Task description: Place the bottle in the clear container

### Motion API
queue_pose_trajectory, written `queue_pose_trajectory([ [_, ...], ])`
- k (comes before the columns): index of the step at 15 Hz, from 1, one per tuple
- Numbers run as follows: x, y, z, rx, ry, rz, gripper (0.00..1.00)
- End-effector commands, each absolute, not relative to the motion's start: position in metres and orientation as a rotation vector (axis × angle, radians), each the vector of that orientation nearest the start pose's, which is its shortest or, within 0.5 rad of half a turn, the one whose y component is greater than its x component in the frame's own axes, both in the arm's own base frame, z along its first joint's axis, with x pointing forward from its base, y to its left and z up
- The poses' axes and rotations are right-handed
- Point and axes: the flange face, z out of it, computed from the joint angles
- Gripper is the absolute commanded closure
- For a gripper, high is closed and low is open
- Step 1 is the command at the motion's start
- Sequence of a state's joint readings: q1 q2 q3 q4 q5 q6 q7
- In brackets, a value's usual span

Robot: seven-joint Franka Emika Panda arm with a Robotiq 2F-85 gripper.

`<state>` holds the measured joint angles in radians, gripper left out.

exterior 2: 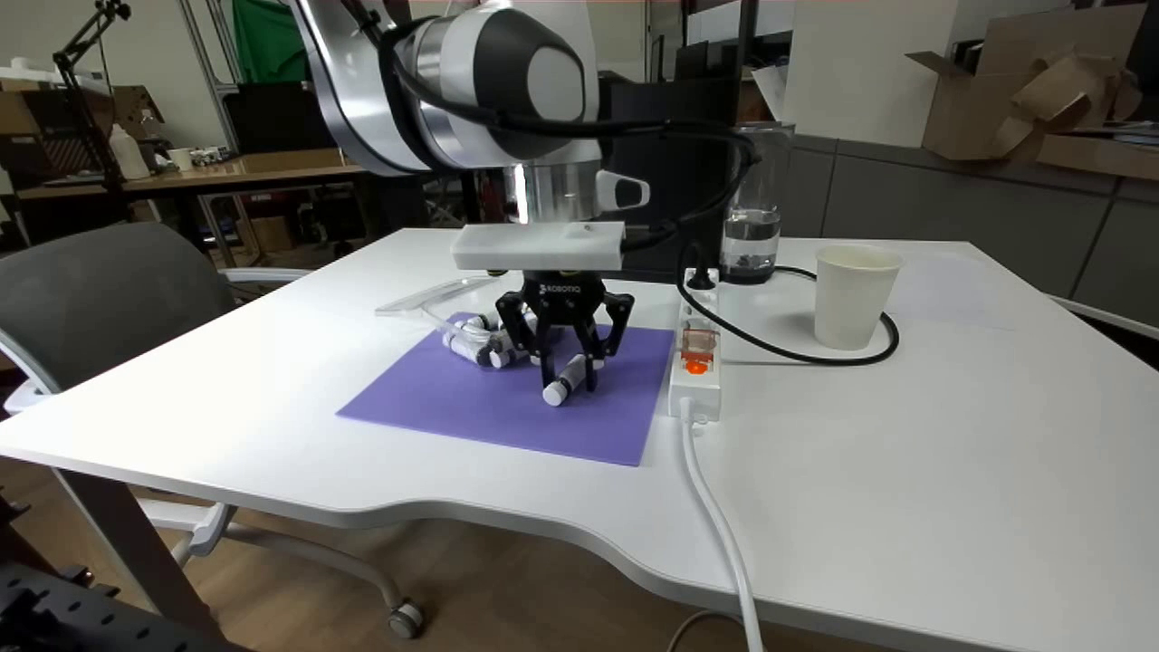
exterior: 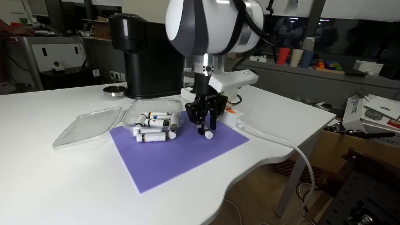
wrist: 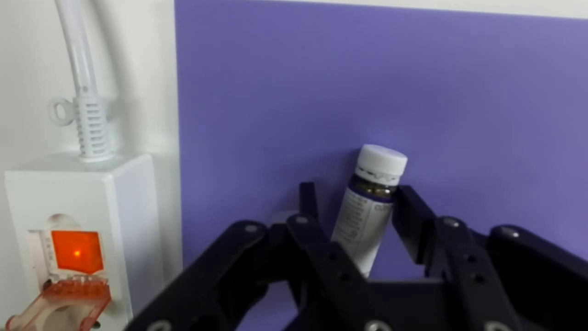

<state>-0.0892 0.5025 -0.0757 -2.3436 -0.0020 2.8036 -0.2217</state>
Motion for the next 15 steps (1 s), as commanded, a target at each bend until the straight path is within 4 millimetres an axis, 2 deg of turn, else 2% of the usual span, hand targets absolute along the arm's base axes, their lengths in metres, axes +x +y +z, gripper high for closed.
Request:
queue_pose_trajectory([
  [1,0.5,-0.086,0.117,-3.174,-0.077,0.077,0.84],
  [3,0.499,-0.088,0.124,-3.176,-0.061,0.059,0.95],
  [6,0.498,-0.089,0.153,-3.184,-0.031,-0.011,0.93],
  [9,0.505,-0.086,0.187,-3.197,-0.028,-0.101,0.93],
  [12,0.519,-0.075,0.218,-3.195,-0.064,-0.211,0.93],
  [15,0.536,-0.058,0.236,-3.176,-0.105,-0.274,0.93],
])
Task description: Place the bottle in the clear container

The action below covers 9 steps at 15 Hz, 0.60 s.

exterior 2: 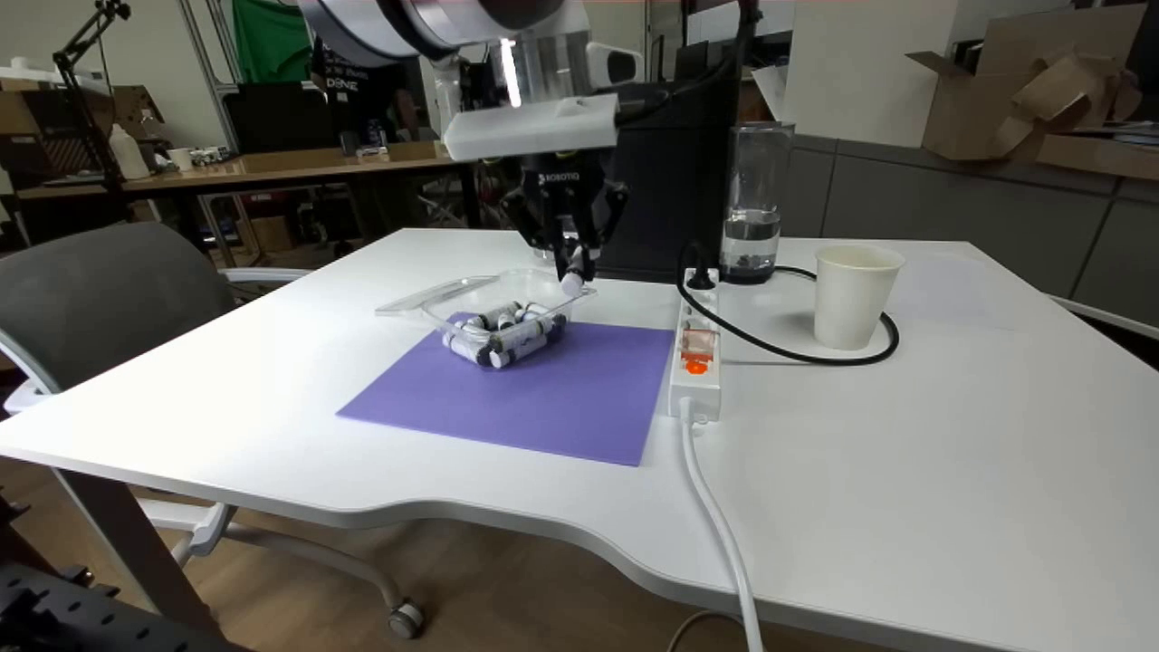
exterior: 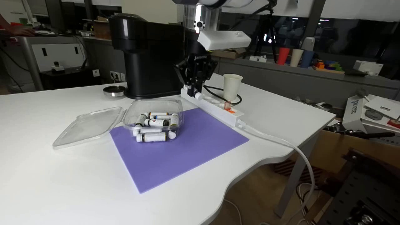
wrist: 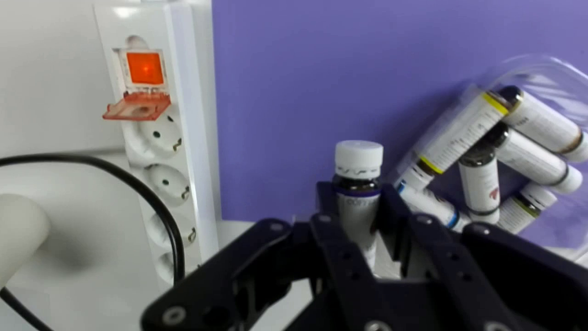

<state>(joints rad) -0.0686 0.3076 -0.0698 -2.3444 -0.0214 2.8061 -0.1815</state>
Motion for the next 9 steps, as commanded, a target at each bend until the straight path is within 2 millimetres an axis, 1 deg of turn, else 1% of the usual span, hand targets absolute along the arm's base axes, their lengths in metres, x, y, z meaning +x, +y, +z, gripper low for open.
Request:
queue_pose_trajectory([
  [1,0.54,-0.05,0.238,-3.166,-0.121,-0.275,0.93],
  [2,0.542,-0.042,0.238,-3.16,-0.133,-0.272,0.93],
  [5,0.546,-0.021,0.232,-3.139,-0.173,-0.24,0.93],
  [7,0.547,-0.01,0.225,-3.129,-0.188,-0.205,0.93],
  [9,0.548,-0.004,0.214,-3.122,-0.2,-0.166,0.93],
])
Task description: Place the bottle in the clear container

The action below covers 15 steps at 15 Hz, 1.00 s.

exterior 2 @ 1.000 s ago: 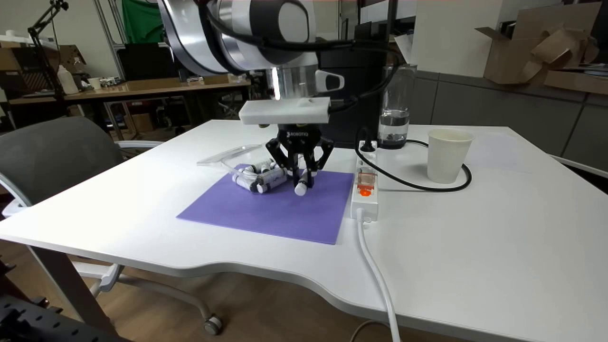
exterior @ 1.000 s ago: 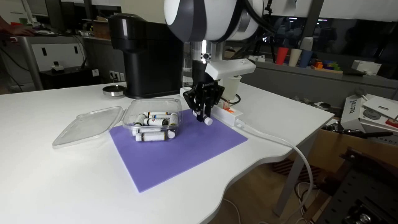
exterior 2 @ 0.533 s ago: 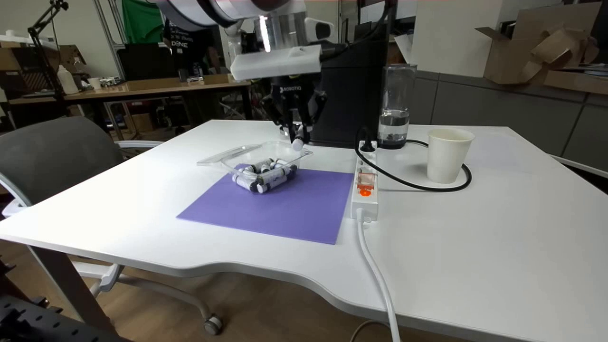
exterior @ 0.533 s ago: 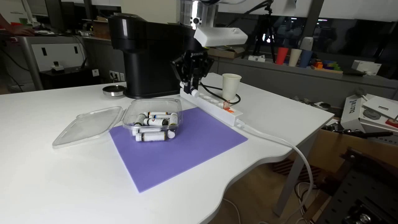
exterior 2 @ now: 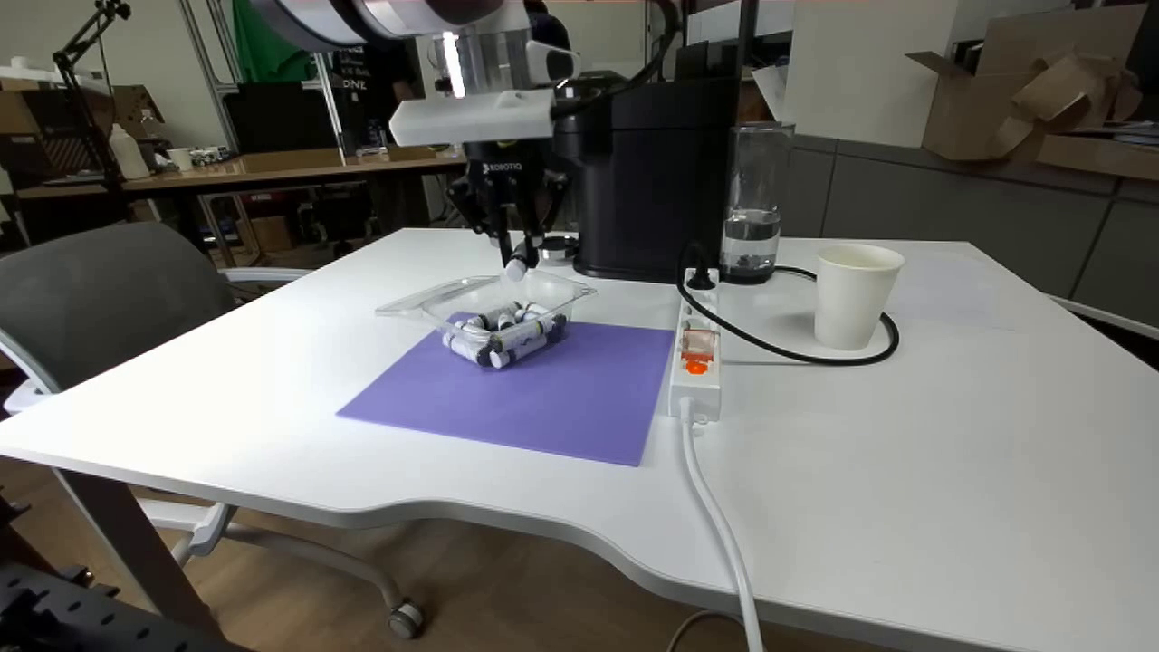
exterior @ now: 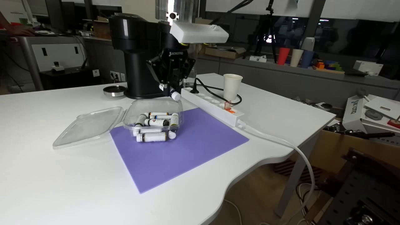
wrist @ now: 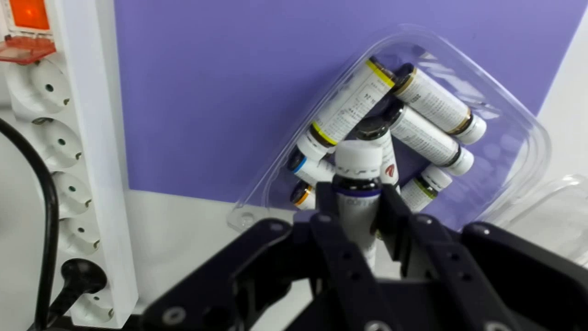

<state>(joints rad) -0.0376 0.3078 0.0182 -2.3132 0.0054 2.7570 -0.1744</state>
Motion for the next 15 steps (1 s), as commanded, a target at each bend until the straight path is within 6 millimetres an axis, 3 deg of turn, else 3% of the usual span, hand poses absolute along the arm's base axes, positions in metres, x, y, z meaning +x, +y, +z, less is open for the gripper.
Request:
queue_pose_trajectory([
  [1,0.548,-0.003,0.209,-3.118,-0.203,-0.149,0.93],
  [8,0.562,0.0,0.165,-3.097,-0.222,-0.074,0.93],
  [9,0.564,-0.001,0.161,-3.095,-0.221,-0.065,0.48],
  [10,0.566,-0.001,0.158,-3.094,-0.223,-0.062,0.47],
  [15,0.572,0.004,0.169,-3.096,-0.254,-0.114,0.14],
])
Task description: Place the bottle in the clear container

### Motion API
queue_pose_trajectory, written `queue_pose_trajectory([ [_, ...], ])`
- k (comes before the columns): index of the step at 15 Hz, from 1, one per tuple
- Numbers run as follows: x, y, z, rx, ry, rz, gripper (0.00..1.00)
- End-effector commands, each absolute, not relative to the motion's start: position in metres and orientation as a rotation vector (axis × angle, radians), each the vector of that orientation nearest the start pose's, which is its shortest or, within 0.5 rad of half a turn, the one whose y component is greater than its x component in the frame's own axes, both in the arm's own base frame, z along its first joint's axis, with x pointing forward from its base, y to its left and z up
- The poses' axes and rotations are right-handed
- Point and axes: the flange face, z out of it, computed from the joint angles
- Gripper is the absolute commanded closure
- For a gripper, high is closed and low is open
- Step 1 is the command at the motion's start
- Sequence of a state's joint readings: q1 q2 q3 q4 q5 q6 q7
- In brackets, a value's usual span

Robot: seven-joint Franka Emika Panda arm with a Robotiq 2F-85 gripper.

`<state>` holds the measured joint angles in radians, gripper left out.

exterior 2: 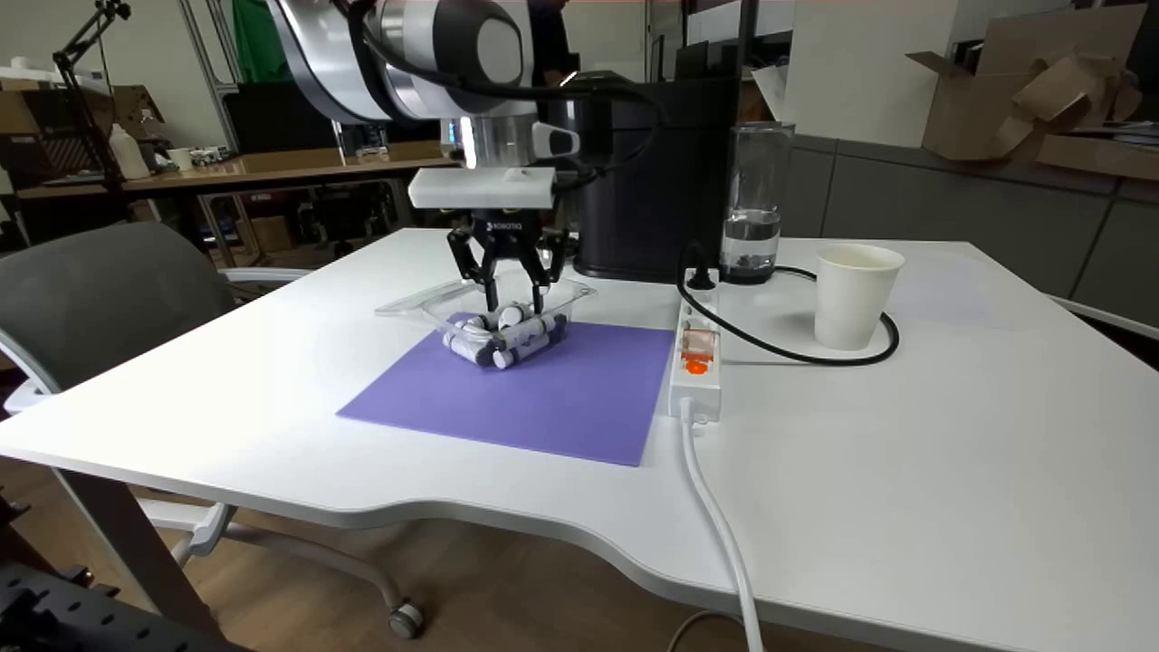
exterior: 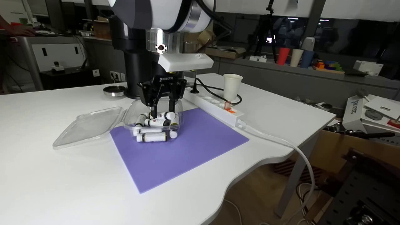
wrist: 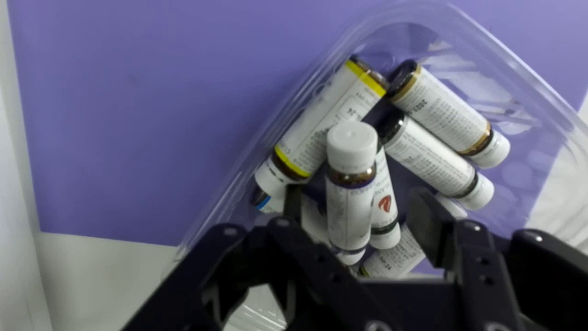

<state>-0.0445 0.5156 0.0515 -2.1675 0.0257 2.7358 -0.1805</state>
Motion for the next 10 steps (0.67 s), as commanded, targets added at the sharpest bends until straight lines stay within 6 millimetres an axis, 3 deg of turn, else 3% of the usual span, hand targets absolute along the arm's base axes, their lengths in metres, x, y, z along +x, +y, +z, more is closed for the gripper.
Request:
queue_pose_trajectory([
  [1,0.572,0.005,0.173,-3.097,-0.26,-0.127,0.08],
  [3,0.568,0.009,0.187,-3.097,-0.262,-0.154,0.0],
  [10,0.541,0.0,0.248,-3.096,-0.157,-0.102,0.0],
])
